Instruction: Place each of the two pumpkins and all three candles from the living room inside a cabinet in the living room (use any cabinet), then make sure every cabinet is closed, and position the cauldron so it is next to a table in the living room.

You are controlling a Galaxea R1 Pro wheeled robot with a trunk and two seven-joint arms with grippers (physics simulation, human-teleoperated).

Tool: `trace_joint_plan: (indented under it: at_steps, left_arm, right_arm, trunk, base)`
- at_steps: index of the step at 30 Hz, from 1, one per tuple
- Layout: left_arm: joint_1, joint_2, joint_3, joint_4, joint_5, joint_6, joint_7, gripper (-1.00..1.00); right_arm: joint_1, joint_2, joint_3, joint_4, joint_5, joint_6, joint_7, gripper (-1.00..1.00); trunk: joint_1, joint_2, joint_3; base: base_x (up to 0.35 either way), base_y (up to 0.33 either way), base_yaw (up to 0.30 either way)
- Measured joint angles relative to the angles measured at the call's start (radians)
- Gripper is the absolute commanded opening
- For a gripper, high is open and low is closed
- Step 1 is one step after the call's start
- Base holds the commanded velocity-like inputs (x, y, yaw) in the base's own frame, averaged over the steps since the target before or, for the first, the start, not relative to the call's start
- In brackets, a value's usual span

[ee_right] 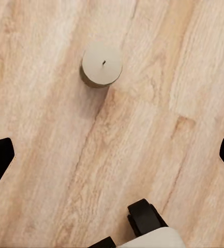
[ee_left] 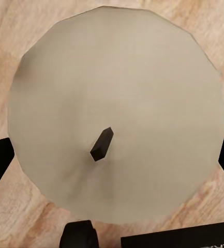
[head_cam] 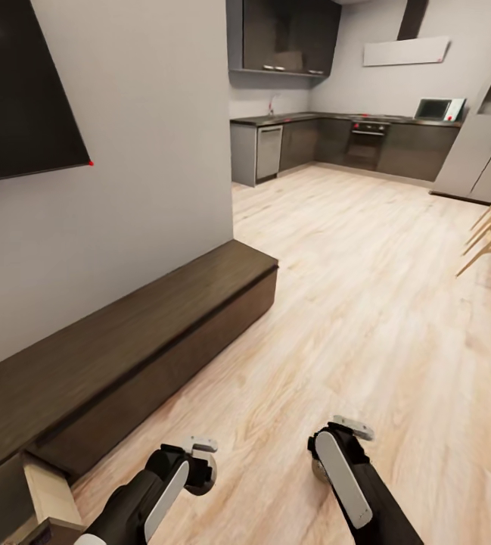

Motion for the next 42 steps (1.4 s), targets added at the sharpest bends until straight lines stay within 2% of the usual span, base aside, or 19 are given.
trace_joint_plan:
  at_steps: [5, 7, 13, 19, 23, 29, 32, 37, 39, 42]
  left_arm:
    - [0.0, 0.003, 0.002, -0.001, -0.001, 0.007, 0.001, -1.0]
    - [0.0, 0.004, 0.002, -0.001, -0.001, 0.005, 0.001, -1.0]
    - [0.0, 0.005, 0.003, 0.001, -0.001, 0.0, -0.001, -1.0]
    - [-0.001, 0.006, 0.011, -0.008, -0.001, 0.0, -0.001, -1.0]
    - [0.0, -0.004, 0.013, -0.013, 0.004, 0.003, 0.004, -1.0]
    - [0.0, -0.014, 0.012, -0.014, 0.001, 0.004, 0.007, -1.0]
    - [0.0, -0.014, 0.012, -0.015, -0.002, 0.004, 0.007, -1.0]
    - [-0.001, -0.014, 0.015, -0.017, 0.002, 0.009, 0.005, -1.0]
    - [-0.001, -0.014, 0.016, -0.026, 0.001, 0.012, 0.003, -1.0]
    - [0.0, -0.013, 0.021, -0.093, 0.005, 0.018, 0.003, -1.0]
  right_arm:
    - [-0.042, 0.003, -0.001, 0.045, -0.001, 0.104, 0.0, 1.0]
    - [-0.045, 0.001, -0.003, 0.052, -0.001, 0.121, 0.003, 1.0]
    - [-0.046, 0.003, -0.002, 0.056, -0.001, 0.13, 0.006, 1.0]
    - [-0.045, -0.006, -0.009, 0.055, -0.001, 0.13, 0.006, 1.0]
    - [-0.045, -0.012, -0.009, 0.055, 0.004, 0.13, 0.009, 1.0]
    - [-0.036, -0.015, -0.023, 0.057, 0.007, 0.119, 0.012, 1.0]
    - [-0.036, -0.015, -0.027, 0.064, 0.008, 0.09, 0.013, 1.0]
    - [-0.045, -0.011, -0.03, 0.191, 0.011, 0.043, 0.014, 1.0]
    - [-0.046, -0.011, -0.029, 0.207, 0.01, 0.012, 0.018, 1.0]
    - [-0.046, -0.011, -0.026, 0.217, 0.01, -0.029, 0.042, 1.0]
  trunk:
    - [0.0, 0.0, -0.007]
    - [0.0, 0.0, -0.009]
    - [0.0, 0.0, -0.018]
    - [0.0, 0.0, -0.024]
    - [0.0, 0.0, -0.025]
    - [0.0, 0.0, -0.025]
    - [0.0, 0.0, -0.025]
    - [0.0, 0.0, -0.025]
    - [0.0, 0.0, -0.025]
    - [0.0, 0.0, -0.025]
  base:
    - [0.057, 0.0, 0.185]
    - [0.195, 0.0, 0.178]
    - [0.313, 0.0, 0.174]
    - [0.29, -0.037, 0.124]
    - [0.289, -0.203, 0.015]
    - [0.201, -0.205, 0.001]
    - [0.043, -0.142, 0.0]
    - [0.006, -0.048, 0.0]
    - [0.001, -0.006, 0.0]
    - [0.0, -0.002, 0.0]
